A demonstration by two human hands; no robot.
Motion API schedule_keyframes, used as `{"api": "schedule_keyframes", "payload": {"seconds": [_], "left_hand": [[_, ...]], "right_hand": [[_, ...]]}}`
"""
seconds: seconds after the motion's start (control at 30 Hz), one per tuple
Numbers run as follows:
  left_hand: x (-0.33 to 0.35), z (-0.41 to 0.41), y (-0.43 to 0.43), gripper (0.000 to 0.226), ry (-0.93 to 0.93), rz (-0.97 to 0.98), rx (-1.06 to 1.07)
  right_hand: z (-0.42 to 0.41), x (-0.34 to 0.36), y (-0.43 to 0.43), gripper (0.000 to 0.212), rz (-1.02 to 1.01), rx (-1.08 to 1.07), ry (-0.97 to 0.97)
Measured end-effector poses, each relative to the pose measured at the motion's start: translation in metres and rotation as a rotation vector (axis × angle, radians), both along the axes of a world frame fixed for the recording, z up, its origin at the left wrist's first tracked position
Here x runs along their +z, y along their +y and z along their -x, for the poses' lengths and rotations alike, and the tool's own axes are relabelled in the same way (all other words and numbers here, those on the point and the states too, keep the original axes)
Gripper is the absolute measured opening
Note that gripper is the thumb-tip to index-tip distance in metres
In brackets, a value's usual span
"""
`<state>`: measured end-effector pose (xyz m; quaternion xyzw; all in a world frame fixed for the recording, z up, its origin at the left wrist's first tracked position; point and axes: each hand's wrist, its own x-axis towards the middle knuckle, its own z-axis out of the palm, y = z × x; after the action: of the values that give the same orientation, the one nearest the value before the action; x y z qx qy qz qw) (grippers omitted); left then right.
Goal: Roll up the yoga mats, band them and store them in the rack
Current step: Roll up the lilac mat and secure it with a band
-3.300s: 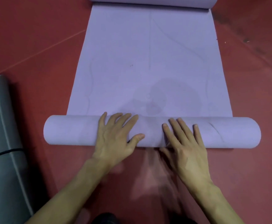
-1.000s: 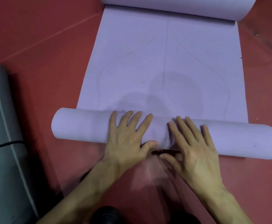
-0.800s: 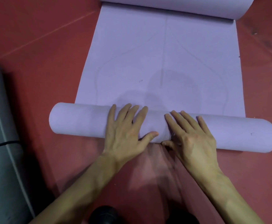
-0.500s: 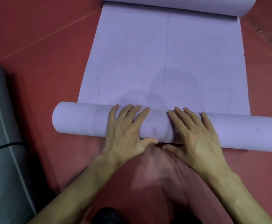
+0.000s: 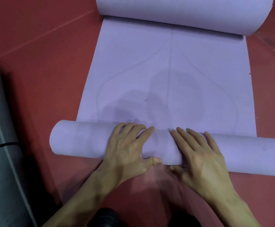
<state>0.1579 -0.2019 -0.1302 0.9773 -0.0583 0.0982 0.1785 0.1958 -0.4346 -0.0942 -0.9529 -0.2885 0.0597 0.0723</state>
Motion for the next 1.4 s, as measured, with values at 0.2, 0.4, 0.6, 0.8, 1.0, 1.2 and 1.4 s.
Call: {"api": "schedule_keyframes", "payload": {"seconds": [0.2, 0.4, 0.6, 0.8, 1.0, 1.2, 1.4], "left_hand": [[-0.007, 0.012, -0.003, 0.083, -0.091, -0.022, -0.028], [-0.005, 0.002, -0.006, 0.077, -0.082, -0.064, 0.002], [-0.008, -0.014, -0.002, 0.065, -0.061, 0.006, 0.062], [-0.002, -0.03, 0.001, 0.065, -0.003, 0.001, 0.062], [-0.011, -0.012, 0.003, 0.072, -0.154, -0.037, 0.085], [0.0, -0.046, 0.017, 0.088, -0.007, -0.108, 0.073], [0.01, -0.056, 0.016, 0.09, 0.083, -0.11, 0.091]], "right_hand": [[0.027, -0.017, 0.008, 0.08, -0.09, -0.057, -0.069], [-0.01, -0.009, 0.008, 0.096, -0.085, -0.046, 0.002], [-0.032, -0.003, 0.01, 0.102, -0.034, -0.025, 0.107], [-0.025, -0.005, 0.018, 0.097, -0.102, -0.082, -0.029], [-0.039, 0.002, 0.023, 0.104, -0.059, -0.099, 0.042], [-0.031, 0.001, 0.035, 0.12, 0.031, -0.105, 0.005], [-0.055, 0.002, 0.043, 0.112, 0.028, -0.147, 0.004]]}}
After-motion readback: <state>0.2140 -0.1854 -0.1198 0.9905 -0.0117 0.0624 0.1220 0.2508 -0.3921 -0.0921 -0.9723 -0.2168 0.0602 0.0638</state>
